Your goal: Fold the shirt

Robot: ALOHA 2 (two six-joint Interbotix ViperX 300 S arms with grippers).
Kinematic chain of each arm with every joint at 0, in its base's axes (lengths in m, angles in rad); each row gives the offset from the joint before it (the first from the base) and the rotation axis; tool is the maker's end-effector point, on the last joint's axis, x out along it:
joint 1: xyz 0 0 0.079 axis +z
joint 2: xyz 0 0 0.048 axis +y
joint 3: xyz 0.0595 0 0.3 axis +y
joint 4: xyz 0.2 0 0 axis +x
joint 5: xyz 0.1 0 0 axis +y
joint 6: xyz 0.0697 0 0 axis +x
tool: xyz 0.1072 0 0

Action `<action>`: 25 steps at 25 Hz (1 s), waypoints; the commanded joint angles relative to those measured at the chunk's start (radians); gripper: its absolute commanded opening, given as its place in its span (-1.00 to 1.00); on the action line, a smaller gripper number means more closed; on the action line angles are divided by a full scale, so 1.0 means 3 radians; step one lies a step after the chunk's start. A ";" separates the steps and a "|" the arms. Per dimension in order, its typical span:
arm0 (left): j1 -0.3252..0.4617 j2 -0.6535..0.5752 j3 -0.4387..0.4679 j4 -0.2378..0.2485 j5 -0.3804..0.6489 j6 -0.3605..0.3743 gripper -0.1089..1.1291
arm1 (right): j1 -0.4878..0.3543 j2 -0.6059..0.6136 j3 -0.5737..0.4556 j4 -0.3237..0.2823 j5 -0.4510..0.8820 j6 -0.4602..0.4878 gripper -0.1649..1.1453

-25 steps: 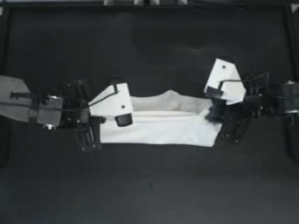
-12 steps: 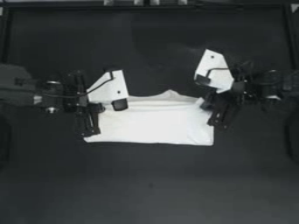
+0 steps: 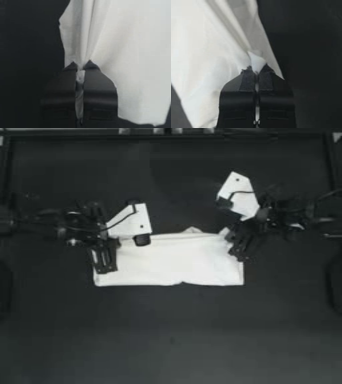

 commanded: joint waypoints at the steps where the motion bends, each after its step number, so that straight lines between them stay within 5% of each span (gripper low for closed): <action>1: 0.0072 -0.0015 -0.0031 0.0005 -0.0020 0.0020 -0.61 | -0.0061 0.0061 -0.0036 -0.0020 -0.0015 -0.0010 -0.65; 6: 0.0118 -0.0010 -0.0036 -0.0020 -0.0005 0.0005 0.07 | -0.0087 0.0118 -0.0051 0.0051 -0.0148 -0.0026 -0.47; 11: 0.0118 -0.0036 -0.0082 -0.0133 -0.0020 0.0015 0.79 | -0.0087 0.0118 -0.0118 0.0174 -0.0138 -0.0026 0.40; 14: 0.0118 -0.0102 -0.0143 -0.0123 -0.0020 0.0026 0.83 | -0.0102 0.0107 -0.0169 0.0245 -0.0128 -0.0026 0.89; 22: 0.0133 -0.0450 -0.0266 -0.0046 -0.0005 0.0092 0.69 | -0.0189 -0.0082 -0.0378 0.0281 0.0061 -0.0026 0.78; 25: 0.0133 -0.0588 -0.0266 0.0005 -0.0005 0.0087 0.66 | -0.0235 -0.0199 -0.0430 0.0511 0.0092 0.0005 0.78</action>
